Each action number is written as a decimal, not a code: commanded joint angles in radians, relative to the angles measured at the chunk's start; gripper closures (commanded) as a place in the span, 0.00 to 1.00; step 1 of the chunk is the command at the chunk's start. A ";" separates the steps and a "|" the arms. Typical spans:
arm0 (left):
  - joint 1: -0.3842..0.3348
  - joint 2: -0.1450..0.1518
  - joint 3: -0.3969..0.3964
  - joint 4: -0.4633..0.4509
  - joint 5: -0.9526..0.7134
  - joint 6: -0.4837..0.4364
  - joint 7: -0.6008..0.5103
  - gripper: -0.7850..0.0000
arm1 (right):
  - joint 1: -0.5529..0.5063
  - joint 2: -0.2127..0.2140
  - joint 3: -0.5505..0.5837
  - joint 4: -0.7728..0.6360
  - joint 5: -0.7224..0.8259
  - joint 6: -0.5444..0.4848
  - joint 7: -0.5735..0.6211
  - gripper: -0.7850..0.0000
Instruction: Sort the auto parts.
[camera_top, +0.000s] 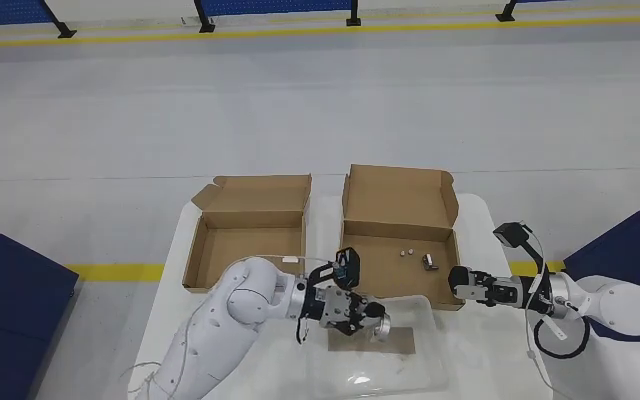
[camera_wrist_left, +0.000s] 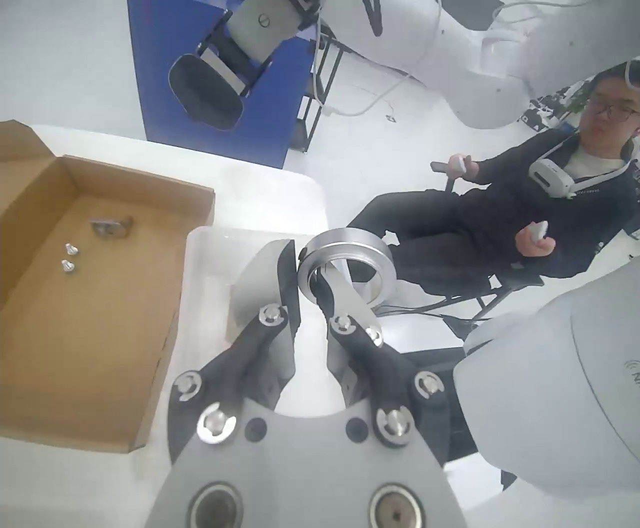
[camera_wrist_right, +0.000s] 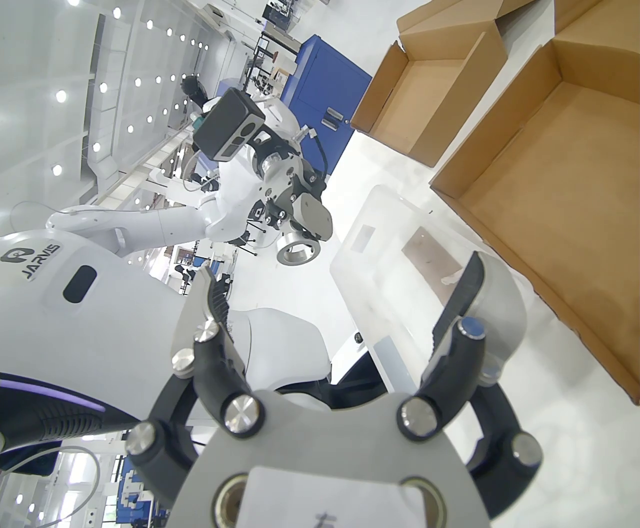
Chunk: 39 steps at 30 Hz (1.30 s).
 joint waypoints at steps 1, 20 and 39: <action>0.002 -0.001 -0.001 -0.002 0.001 0.003 -0.003 1.00 | 0.000 0.000 0.000 0.000 0.000 0.000 0.000 0.00; 0.019 0.055 0.047 -0.101 -0.379 0.000 0.393 1.00 | 0.000 0.000 0.000 0.000 0.000 0.000 0.000 0.00; 0.020 0.057 0.044 -0.115 -0.402 0.000 0.415 1.00 | 0.000 0.000 0.000 0.000 0.000 0.000 0.000 0.00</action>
